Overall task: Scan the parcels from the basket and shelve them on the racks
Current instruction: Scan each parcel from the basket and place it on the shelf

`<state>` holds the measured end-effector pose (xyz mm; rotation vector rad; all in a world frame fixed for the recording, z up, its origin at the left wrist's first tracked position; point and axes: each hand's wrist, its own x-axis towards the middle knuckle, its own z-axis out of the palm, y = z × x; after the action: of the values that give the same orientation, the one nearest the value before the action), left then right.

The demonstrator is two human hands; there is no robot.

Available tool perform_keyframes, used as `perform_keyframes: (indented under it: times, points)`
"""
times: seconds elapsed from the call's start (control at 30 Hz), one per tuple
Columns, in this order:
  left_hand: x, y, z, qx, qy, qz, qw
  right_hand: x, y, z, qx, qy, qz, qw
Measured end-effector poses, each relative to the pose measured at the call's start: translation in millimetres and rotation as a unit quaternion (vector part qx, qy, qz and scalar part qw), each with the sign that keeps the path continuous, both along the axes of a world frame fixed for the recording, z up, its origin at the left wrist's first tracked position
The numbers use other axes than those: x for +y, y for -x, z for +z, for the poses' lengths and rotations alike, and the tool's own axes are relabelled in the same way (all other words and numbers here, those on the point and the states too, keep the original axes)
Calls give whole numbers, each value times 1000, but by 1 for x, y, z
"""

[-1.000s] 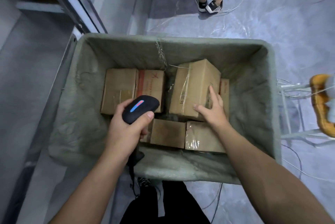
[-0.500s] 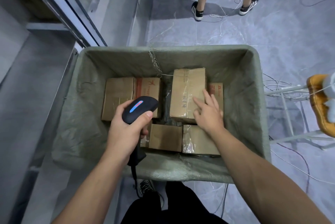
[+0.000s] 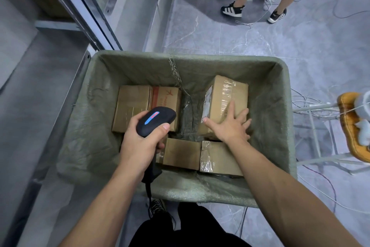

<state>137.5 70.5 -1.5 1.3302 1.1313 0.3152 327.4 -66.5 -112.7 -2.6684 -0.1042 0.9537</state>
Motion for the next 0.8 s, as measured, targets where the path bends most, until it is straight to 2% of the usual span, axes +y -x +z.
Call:
perform_keyframes:
  times: [0.23,0.43,0.8]
  points:
    - [6,3,1,5,-6,7,1000,4,-8,6,1,-26,-62,998]
    - [9,9,5,-17,-7,-1,1000,-11,0,7,7,-159,-68,985]
    - [6,70,36,-72,-39,-10,997,-19,62,44,19,-378,-49,925]
